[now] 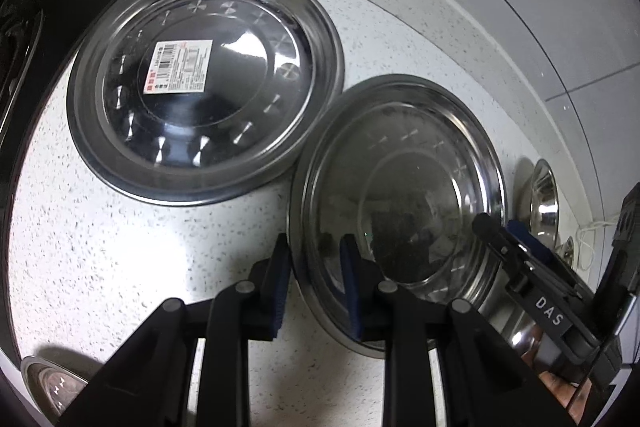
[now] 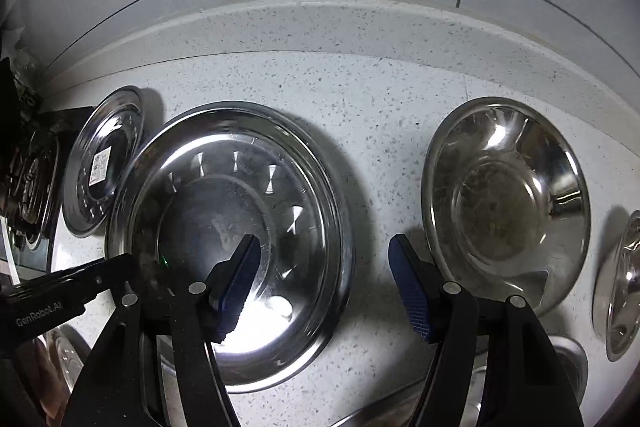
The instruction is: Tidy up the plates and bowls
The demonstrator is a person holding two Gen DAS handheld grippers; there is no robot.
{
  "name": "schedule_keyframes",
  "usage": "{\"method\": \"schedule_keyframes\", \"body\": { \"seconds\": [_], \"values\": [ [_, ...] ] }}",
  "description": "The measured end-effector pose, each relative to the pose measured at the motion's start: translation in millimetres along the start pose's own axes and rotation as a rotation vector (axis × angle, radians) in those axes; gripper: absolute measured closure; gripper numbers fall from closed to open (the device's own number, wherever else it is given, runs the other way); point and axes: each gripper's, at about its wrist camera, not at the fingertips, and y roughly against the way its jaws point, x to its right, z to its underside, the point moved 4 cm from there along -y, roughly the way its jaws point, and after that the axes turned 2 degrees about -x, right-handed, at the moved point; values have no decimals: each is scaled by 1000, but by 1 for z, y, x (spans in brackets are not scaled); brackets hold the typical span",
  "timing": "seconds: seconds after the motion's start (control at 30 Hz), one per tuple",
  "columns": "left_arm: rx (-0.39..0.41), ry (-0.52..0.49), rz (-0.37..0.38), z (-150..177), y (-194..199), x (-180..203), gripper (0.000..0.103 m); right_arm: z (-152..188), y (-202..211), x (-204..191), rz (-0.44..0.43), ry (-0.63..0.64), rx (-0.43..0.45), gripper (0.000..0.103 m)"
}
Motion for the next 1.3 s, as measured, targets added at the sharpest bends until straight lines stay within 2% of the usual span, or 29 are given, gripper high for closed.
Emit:
{"method": "schedule_keyframes", "body": {
  "seconds": [0.1,0.17,0.2,0.23,0.37,0.53,0.83,1.03,1.1,1.3],
  "values": [
    [13,15,26,-3,4,-7,80,-3,-6,3,-22,-10,-9,42],
    [18,5,30,-3,4,-9,81,-4,-6,3,-34,-7,-14,56],
    [21,2,28,-3,5,-10,86,-4,-6,3,-50,-9,-19,73],
    [21,7,28,-3,5,-12,91,-4,-6,3,-44,-10,-20,82],
    [22,30,36,0,8,-22,93,0,-3,1,-26,-2,-2,92],
    [38,37,73,8,24,-30,94,3,30,-5,-8,11,80,94],
    [111,4,191,29,101,-48,94,29,106,-32,-12,-34,219,94],
    [140,-69,256,60,160,-74,94,75,157,-69,-36,-68,293,94],
    [148,-93,276,73,179,-90,94,100,169,-82,-42,-72,312,94],
    [151,-180,277,119,220,-155,94,170,172,-132,-90,-98,308,93]
  ]
}}
